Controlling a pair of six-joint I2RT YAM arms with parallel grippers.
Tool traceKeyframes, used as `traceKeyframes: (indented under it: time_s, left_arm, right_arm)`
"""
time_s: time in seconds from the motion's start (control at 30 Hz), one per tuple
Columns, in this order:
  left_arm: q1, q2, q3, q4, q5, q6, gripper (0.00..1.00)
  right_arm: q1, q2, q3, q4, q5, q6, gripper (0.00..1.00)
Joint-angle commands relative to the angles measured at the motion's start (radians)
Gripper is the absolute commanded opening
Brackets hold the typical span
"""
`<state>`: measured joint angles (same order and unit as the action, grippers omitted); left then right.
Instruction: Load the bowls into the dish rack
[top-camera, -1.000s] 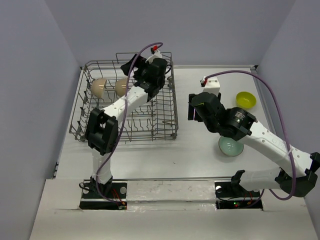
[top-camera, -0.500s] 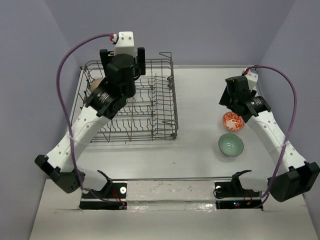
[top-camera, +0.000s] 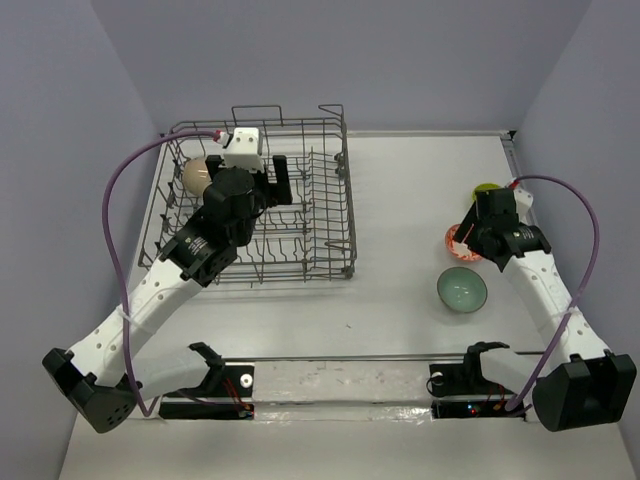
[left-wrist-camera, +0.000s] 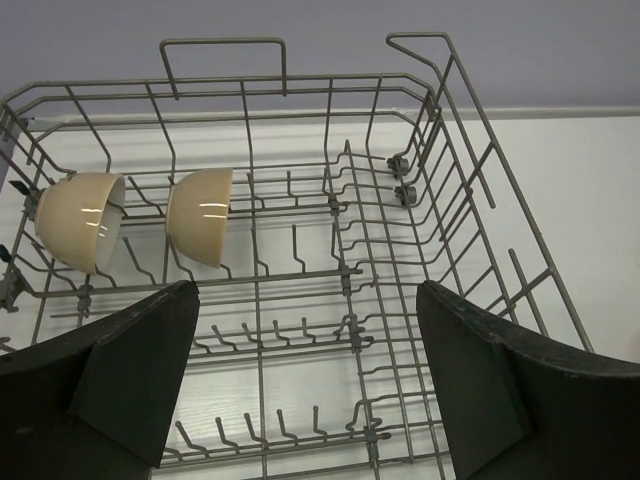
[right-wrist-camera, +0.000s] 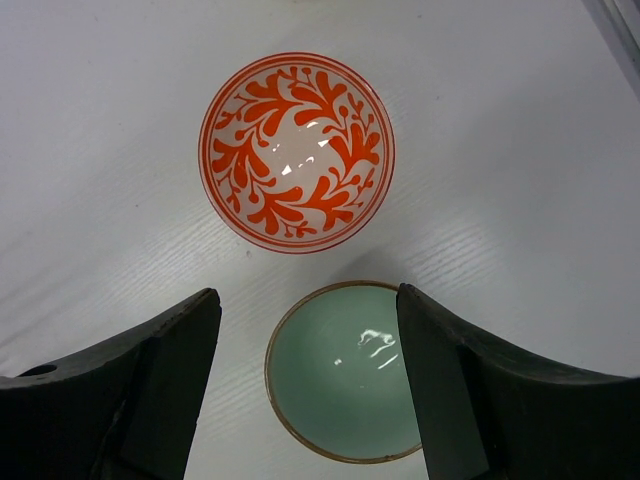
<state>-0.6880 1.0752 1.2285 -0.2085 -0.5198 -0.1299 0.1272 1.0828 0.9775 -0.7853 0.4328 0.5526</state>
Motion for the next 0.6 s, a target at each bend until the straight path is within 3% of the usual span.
traceKeyframes:
  time_s: [0.0, 0.33, 0.57]
  left_arm:
    - [-0.004, -0.063, -0.043, 0.113, 0.024, -0.034, 0.99]
    - [-0.005, -0.116, -0.161, 0.179, 0.003, -0.027, 0.99]
    - [-0.004, -0.116, -0.175, 0.192, -0.002, -0.025, 0.99]
  right_arm:
    - [-0.018, -0.009, -0.025, 0.012, -0.06, 0.03, 0.76]
    - [-0.098, 0.019, -0.03, 0.027, -0.019, 0.078, 0.76]
    - [-0.214, 0.092, -0.062, 0.122, -0.103, 0.081, 0.76]
